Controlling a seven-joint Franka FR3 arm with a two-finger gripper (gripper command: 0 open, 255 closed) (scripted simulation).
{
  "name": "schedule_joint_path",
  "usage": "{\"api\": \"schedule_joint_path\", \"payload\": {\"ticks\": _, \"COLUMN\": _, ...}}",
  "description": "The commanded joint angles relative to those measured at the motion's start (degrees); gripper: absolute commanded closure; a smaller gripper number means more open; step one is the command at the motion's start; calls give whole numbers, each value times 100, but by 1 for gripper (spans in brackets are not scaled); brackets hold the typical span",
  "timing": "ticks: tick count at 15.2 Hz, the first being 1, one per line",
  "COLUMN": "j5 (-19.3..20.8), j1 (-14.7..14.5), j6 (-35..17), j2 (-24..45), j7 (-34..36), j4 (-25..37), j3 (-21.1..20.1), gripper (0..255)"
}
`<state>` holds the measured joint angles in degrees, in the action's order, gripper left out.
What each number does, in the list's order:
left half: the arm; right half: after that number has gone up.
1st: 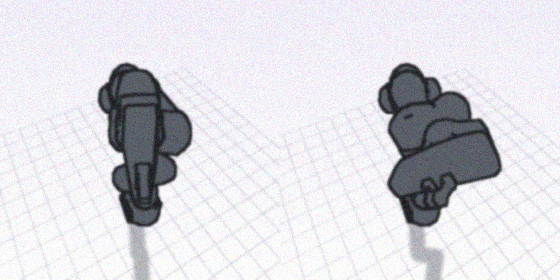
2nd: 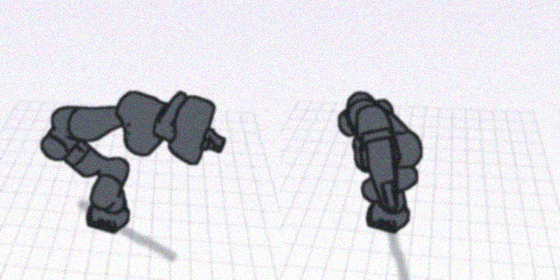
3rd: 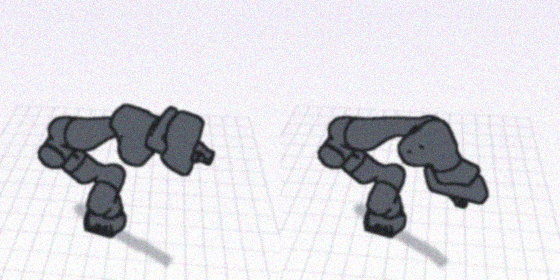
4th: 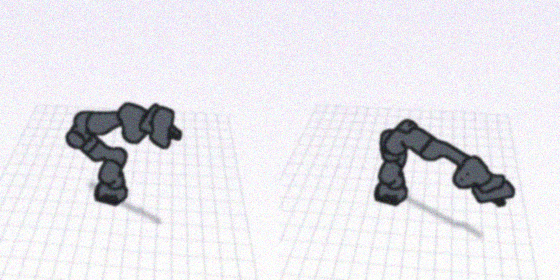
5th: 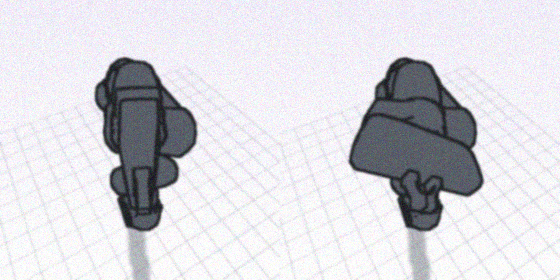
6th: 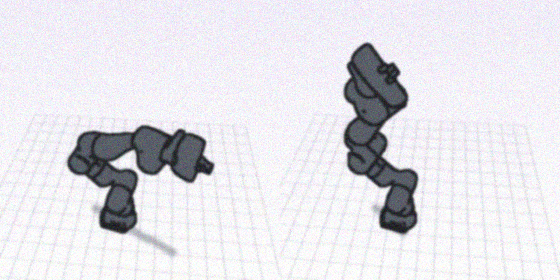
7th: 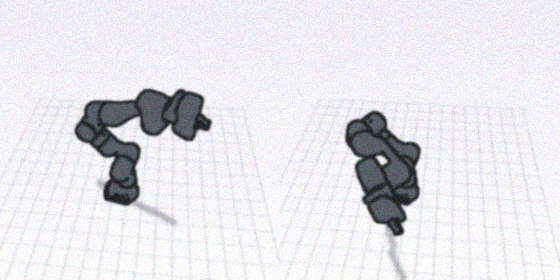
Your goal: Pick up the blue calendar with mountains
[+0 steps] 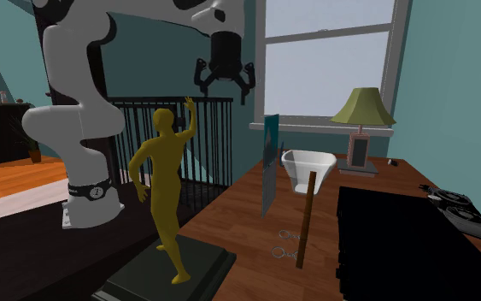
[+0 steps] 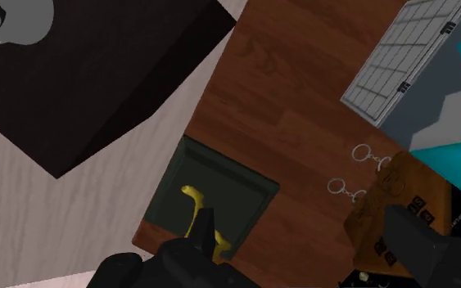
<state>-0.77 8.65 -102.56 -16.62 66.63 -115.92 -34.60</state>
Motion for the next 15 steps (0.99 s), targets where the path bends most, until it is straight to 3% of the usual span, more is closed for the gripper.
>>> {"api": "schedule_joint_path", "payload": {"ticks": 1, "j5": 285, "j1": 106, "j6": 26, "j2": 563, "j7": 769, "j4": 477, "j3": -346, "gripper": 0}}
{"api": "schedule_joint_path", "payload": {"ticks": 4, "j5": 898, "j1": 130, "j6": 194, "j2": 1507, "j7": 1868, "j4": 1283, "j3": -743, "gripper": 0}}
{"api": "schedule_joint_path", "payload": {"ticks": 7, "j5": 1587, "j1": -117, "j6": 499, "j2": 2488, "j7": 2865, "j4": 2177, "j3": -907, "gripper": 0}}
{"api": "schedule_joint_path", "payload": {"ticks": 15, "j5": 1623, "j1": -125, "j6": -67, "j2": 2505, "j7": 2963, "j4": 1619, "j3": -841, "gripper": 0}}
